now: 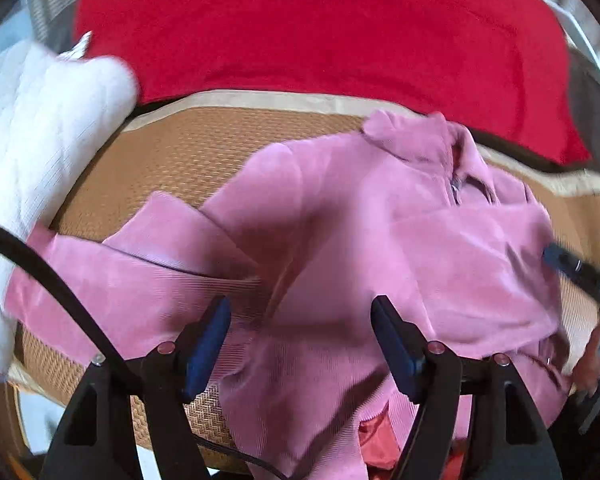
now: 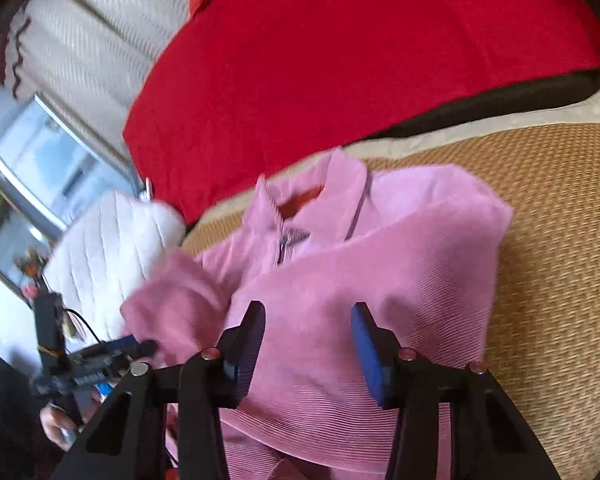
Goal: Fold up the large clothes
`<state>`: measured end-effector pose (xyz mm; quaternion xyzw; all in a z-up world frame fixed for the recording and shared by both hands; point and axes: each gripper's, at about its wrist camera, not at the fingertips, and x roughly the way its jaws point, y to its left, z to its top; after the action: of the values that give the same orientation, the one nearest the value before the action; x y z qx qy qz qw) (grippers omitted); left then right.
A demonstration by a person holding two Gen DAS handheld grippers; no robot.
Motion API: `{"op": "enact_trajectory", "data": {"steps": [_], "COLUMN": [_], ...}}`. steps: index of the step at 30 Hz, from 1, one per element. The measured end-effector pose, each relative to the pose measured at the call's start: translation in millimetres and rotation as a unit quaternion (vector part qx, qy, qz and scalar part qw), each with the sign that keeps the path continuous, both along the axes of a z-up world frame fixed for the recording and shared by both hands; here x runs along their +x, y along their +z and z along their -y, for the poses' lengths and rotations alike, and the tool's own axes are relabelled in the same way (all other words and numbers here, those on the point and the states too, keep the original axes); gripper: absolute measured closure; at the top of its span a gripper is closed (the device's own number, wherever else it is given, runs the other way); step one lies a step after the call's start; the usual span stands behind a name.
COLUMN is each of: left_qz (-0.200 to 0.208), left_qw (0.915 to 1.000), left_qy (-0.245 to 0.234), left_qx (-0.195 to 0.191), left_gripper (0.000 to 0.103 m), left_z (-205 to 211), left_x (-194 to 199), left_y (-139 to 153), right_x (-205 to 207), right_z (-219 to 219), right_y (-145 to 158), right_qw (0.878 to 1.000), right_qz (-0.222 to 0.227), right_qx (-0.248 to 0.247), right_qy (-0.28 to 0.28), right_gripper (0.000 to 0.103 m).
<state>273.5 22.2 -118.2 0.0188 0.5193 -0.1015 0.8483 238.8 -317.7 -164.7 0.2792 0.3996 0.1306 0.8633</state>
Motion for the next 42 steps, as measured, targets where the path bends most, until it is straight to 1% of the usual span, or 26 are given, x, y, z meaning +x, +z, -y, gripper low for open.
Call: {"op": "enact_trajectory", "data": {"steps": [1,3,4,6,8,9,10,11,12,14,17,19,20,21,23,26,27,31,34,36,38,40,42], "left_qz": [0.006,0.038,0.065,0.08,0.069,0.062,0.056,0.049,0.045,0.045,0.051,0.055,0.056,0.054,0.042,0.025,0.019,0.012,0.016,0.027,0.043,0.055,0.056], "left_qw": [1.0,0.9992,0.9975,0.9958,0.995,0.9947,0.9945,0.9942,0.993,0.9893,0.9793,0.9706,0.9664,0.962,0.9529,0.9374,0.9307,0.9152,0.9053,0.8995,0.8951,0.8967,0.8993], "left_qy": [-0.001,0.008,0.016,0.016,0.032,0.043,0.056,0.074,0.097,0.134,0.194,0.233,0.249,0.266,0.299,0.347,0.365,0.401,0.419,0.427,0.434,0.431,0.429], "left_qx": [-0.002,0.011,0.023,0.04,0.066,0.07,0.068,0.061,0.05,0.035,0.026,0.025,0.028,0.031,0.03,0.002,-0.006,-0.042,-0.07,-0.088,-0.092,-0.083,-0.066], "left_gripper": [0.03,0.03,0.03,0.029,0.029,0.029,0.029,0.029,0.029,0.029,0.029,0.029,0.029,0.028,0.028,0.028,0.028,0.028,0.028,0.028,0.028,0.028,0.028], "left_z": [2,7,10,12,4,-5,-16,-29,-47,-76,-125,-158,-173,-189,-216,-252,-263,-284,-297,-305,-308,-310,-313], "left_x": [0,-1,-2,2,12,10,7,7,7,4,-5,-14,-18,-24,-32,-43,-46,-50,-50,-49,-47,-39,-31], "left_y": [3,13,20,22,10,7,4,3,0,5,18,25,25,25,16,3,-4,-29,-44,-48,-51,-55,-60], "right_x": [1,4,4,6,10,13,16,16,16,14,11,9,7,7,4,-1,-4,-11,-13,-13,-13,-13,-12], "right_z": [-6,-19,-23,-25,-24,-23,-21,-17,-15,-10,-12,-14,-15,-19,-28,-46,-52,-65,-71,-72,-70,-69,-67], "right_y": [-3,-7,-9,-13,-21,-28,-35,-38,-36,-31,-20,-15,-12,-9,-1,10,13,20,20,17,15,14,13], "right_qw": [1.0,0.999,0.999,0.998,0.997,0.996,0.994,0.995,0.995,0.996,0.998,0.999,0.999,0.999,0.999,0.997,0.996,0.994,0.991,0.991,0.991,0.991,0.991], "right_qz": [-0.004,-0.011,-0.013,-0.02,-0.038,-0.054,-0.072,-0.074,-0.073,-0.068,-0.043,-0.032,-0.025,-0.02,-0.002,0.027,0.037,0.064,0.069,0.068,0.066,0.066,0.066], "right_qx": [-0.009,-0.032,-0.041,-0.055,-0.069,-0.074,-0.074,-0.067,-0.061,-0.049,-0.035,-0.023,-0.013,-0.009,-0.013,-0.029,-0.035,-0.057,-0.081,-0.09,-0.093,-0.091,-0.09], "right_qy": [0.006,0.02,0.023,0.024,0.022,0.022,0.023,0.017,0.017,0.016,0.02,0.028,0.032,0.035,0.047,0.061,0.066,0.075,0.076,0.077,0.077,0.077,0.075], "right_gripper": [0.055,0.055,0.055,0.055,0.055,0.055,0.059,0.062,0.062,0.062,0.06,0.051,0.041,0.04,0.04,0.04,0.04,0.04,0.04,0.04,0.04,0.04,0.04]}}
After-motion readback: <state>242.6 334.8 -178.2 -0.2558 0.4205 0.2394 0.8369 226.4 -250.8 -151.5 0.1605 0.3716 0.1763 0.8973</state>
